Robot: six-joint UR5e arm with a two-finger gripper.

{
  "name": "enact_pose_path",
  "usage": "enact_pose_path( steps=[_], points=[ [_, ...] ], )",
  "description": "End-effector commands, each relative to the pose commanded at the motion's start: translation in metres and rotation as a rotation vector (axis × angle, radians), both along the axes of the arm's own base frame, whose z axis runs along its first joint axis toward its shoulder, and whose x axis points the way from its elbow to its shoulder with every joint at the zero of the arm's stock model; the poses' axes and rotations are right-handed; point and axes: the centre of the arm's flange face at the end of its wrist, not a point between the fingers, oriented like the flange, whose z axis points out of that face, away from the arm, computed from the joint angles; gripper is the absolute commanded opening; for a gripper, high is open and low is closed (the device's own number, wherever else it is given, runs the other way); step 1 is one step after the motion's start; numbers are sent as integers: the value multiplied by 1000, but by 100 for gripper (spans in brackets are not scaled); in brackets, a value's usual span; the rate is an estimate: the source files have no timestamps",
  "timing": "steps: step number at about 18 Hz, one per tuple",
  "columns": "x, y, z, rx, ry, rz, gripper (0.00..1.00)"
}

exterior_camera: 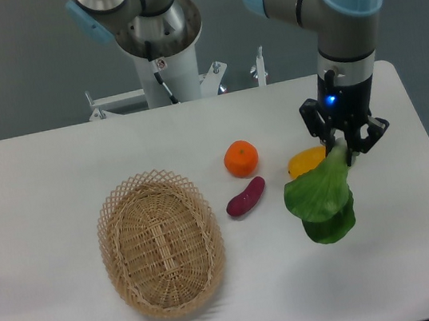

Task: Place the green vegetable on the table
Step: 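Hold the green bok choy in the gripper above the table, then move the held bok choy down beside the sweet potato onto the table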

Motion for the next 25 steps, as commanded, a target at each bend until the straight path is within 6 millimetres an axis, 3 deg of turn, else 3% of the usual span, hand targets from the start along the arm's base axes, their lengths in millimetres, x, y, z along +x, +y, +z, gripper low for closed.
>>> enact_pose_path(
  steps=[15,20,25],
  points=[
    [5,9,-18,-13,-17,-10,41],
    [14,22,-51,18,16,17,41],
    [17,45,-102,15,4,15,41]
  ],
)
